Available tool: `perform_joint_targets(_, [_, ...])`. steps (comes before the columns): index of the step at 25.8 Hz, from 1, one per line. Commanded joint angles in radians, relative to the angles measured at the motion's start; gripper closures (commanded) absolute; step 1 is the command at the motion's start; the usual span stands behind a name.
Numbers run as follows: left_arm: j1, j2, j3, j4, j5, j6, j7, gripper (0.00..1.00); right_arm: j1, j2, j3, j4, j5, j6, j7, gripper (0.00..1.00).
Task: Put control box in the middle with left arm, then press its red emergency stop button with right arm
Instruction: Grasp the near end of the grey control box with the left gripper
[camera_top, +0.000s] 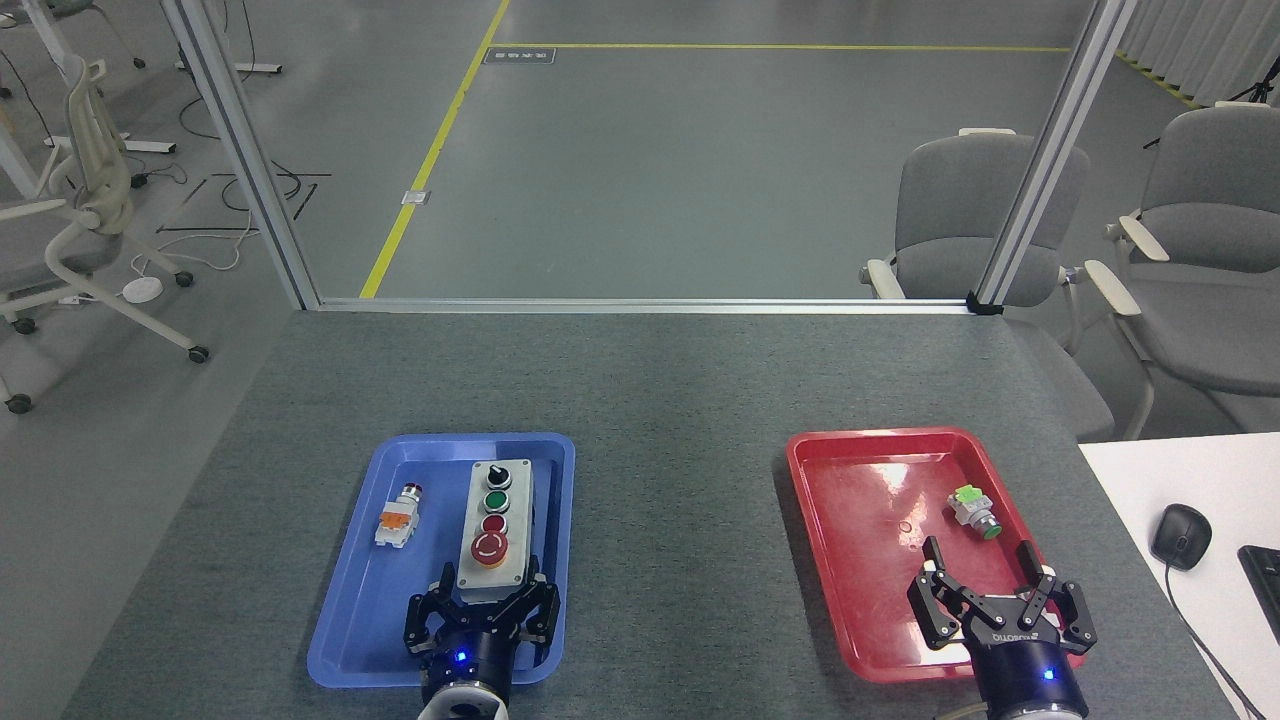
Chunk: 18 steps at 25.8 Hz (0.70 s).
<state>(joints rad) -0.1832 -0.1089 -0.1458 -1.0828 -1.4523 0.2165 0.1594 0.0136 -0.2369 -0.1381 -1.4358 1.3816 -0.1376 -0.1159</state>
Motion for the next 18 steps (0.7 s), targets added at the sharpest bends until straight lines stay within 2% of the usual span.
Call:
perform_joint_targets(1, [-0.022, 0.0, 0.0, 0.038, 0.006, -0.002, 0.0, 0.01, 0.0, 0.005, 0.0, 0.0, 0.0, 0.003, 0.004, 0.02])
perform_joint_targets(11, [-0.061, -0.002, 0.0, 0.112, 0.006, -0.002, 0.0, 0.01, -0.001, 0.007, 0.0, 0.0, 0.002, 0.003, 0.004, 0.02])
perform_joint_targets(12, [-0.064, -0.002, 0.0, 0.116, 0.006, -0.002, 0.0, 0.04, -0.003, 0.005, 0.0, 0.0, 0.002, 0.003, 0.004, 0.02])
perform_joint_targets(15, [-0.071, 0.0, -0.001, 0.12, 0.006, -0.008, -0.001, 0.21, -0.004, 0.004, 0.0, 0.002, 0.0, 0.001, 0.005, 0.02])
perform_joint_targets(18, [-0.078, 0.005, -0.001, 0.118, 0.006, -0.014, -0.001, 0.49, -0.004, 0.002, 0.0, 0.002, 0.0, 0.001, 0.005, 0.02])
